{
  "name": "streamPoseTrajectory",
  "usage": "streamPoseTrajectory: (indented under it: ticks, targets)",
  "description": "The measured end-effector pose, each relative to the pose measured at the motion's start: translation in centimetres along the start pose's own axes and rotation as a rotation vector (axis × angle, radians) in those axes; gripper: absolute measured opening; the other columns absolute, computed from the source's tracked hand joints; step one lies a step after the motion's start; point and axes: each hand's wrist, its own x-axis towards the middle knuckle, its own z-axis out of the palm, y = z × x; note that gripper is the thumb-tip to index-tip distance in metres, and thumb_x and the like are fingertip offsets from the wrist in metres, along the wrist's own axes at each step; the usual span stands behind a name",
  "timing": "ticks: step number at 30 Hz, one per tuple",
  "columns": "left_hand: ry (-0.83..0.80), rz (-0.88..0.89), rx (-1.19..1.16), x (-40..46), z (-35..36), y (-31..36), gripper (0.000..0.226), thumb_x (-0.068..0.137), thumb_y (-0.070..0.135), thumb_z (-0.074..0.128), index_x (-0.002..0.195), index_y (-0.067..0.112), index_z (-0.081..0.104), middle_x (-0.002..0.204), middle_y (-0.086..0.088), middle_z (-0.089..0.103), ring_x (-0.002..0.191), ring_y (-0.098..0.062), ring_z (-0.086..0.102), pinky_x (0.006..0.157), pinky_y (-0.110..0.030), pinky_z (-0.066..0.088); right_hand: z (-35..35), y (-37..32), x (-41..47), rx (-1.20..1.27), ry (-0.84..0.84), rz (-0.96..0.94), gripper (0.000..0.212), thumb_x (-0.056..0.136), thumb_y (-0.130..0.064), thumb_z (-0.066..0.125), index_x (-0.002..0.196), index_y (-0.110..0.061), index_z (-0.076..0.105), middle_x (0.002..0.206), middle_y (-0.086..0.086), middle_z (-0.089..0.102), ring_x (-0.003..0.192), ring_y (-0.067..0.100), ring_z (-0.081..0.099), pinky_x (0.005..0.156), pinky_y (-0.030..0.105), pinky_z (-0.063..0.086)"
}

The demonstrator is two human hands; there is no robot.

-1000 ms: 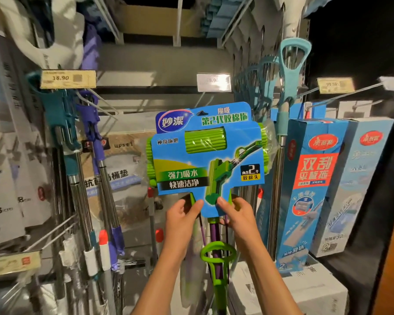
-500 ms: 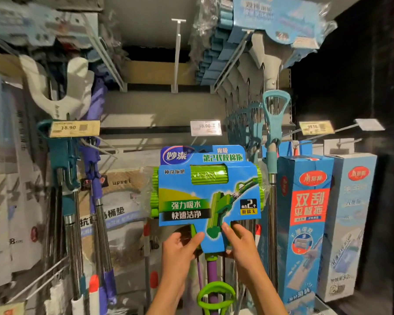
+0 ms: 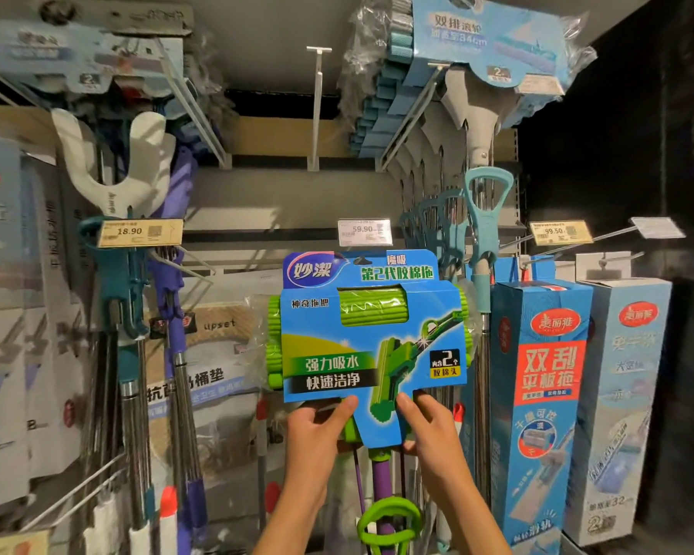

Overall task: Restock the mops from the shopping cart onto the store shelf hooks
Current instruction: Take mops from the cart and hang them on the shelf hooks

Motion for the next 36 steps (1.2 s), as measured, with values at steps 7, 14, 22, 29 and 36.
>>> streamPoseTrajectory:
  ticks: [7,14,22,29,36]
  targets:
    - [-0.024,-0.005,-0.034,0.7,0.4,0.2,0.033,0.07,0.048,0.085,0.091,0.024,0.077,0.096,-0.013,0.077,0.094,-0.027,0.074,0.084,-0.065,0.056,-0.4,-0.6,1.0,-0.03,-0.004,-0.027,0.018,0.099,-0.019,0.058,0.09,-0.004,0.062,0.082,-0.002,0.075,0.078,0.007,0.073,0.051,0.022,0.052]
    - [-0.037,-0.06,-0.037,1.7,0.6,0.4,0.017,0.09,0.017,0.073,0.105,0.011,0.071,0.092,-0.004,0.079,0.086,-0.02,0.076,0.068,-0.043,0.063,-0.2,-0.3,2.4,-0.07,0.017,-0.017,0.022,0.097,-0.024,0.061,0.092,-0.004,0.066,0.095,0.009,0.076,0.094,0.02,0.074,0.082,0.049,0.06]
    - [-0.005,-0.118,-0.011,2.8,0.4,-0.1,0.023,0.089,0.025,0.075,0.107,0.012,0.072,0.095,-0.004,0.079,0.091,-0.021,0.075,0.077,-0.055,0.061,0.5,0.2,2.9,-0.01,0.017,0.034,0.02,0.1,-0.021,0.058,0.094,-0.003,0.067,0.087,0.002,0.076,0.083,0.011,0.074,0.059,0.028,0.058]
    - [0.024,-0.135,-0.02,4.5,0.6,-0.4,0.017,0.092,0.025,0.072,0.104,0.014,0.071,0.093,-0.001,0.078,0.086,-0.012,0.075,0.062,-0.037,0.061,1.2,1.1,4.8,-0.011,0.034,0.066,0.025,0.1,-0.025,0.059,0.103,-0.002,0.068,0.093,0.005,0.077,0.087,0.016,0.074,0.067,0.036,0.061]
    - [0.066,-0.173,-0.024,7.9,1.0,-1.6,0.013,0.09,0.026,0.075,0.093,0.014,0.07,0.087,-0.001,0.078,0.084,-0.015,0.074,0.063,-0.037,0.061,1.8,2.6,8.5,-0.049,0.061,0.065,0.023,0.099,-0.025,0.061,0.104,-0.004,0.069,0.101,0.009,0.076,0.092,0.02,0.074,0.085,0.045,0.06]
